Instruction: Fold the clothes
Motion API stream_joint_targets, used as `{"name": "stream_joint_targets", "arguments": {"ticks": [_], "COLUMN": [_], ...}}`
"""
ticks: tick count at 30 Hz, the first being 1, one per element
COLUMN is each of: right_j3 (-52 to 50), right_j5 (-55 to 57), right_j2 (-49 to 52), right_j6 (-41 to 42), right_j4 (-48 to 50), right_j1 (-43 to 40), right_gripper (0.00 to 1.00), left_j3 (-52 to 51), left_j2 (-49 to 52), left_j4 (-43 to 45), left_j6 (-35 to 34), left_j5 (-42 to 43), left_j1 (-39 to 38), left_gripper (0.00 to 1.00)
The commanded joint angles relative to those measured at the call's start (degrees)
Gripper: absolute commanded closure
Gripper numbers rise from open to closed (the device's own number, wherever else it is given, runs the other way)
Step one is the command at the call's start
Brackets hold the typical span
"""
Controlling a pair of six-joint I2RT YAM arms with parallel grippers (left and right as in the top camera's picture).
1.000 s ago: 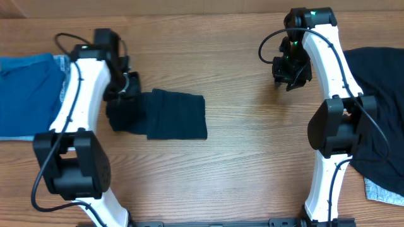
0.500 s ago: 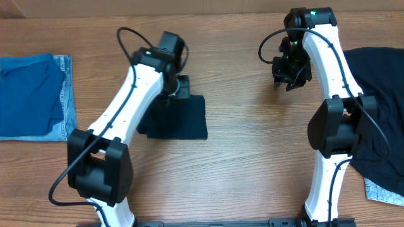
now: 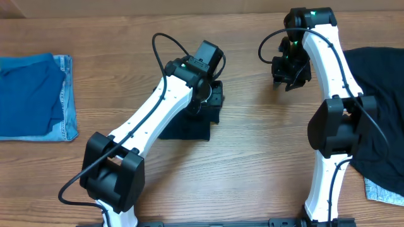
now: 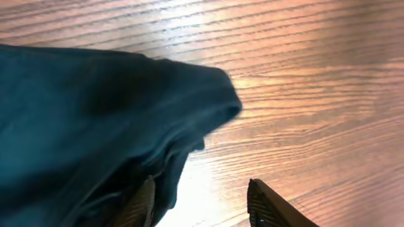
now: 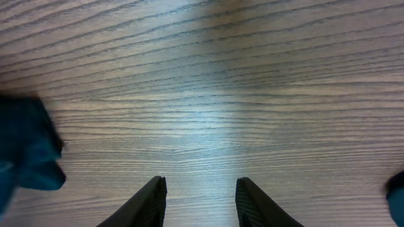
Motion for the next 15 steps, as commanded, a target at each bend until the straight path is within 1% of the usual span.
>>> {"name": "stream_joint_targets", "arguments": {"ticks": [1, 3, 7, 10, 12, 15], "right_j3": [1.18, 1.18, 1.18, 1.18, 1.18, 1.18], "right_j5": [-0.52, -0.7, -10.12, -14.14, -17.53, -17.51], "right_j2": [-2.01, -2.01, -2.01, -2.01, -2.03, -2.03], "right_j6": [-0.26, -0.46, -9.79, -14.29, -17.86, -21.64], "right_j4": [0.04, 0.0, 0.0, 0.0, 0.0, 0.0], "right_j1": [0.26, 0.26, 1.36, 3.34, 5.11, 11.63], "right_gripper": [0.6, 0.6, 0.6, 0.6, 0.61, 0.62], "left_j3": [1.25, 1.27, 1.31, 1.31, 1.29, 1.29], "left_j2": [-0.28, -0.28, -0.31, -0.31, -0.28, -0.28], "left_j4": [-1.44, -2.75, -5.22, -5.14, -4.74, -4.09], "left_j6": [2.86, 3.74, 5.66, 7.69, 8.98, 12.09], "left_j5": [0.04, -2.23, -5.86, -7.8, -8.24, -8.22], "left_j1": [0.74, 2.1, 7.67, 13.73, 17.38, 23.43], "left_gripper": [0.5, 0.5, 0.51, 0.5, 0.49, 0.49]}}
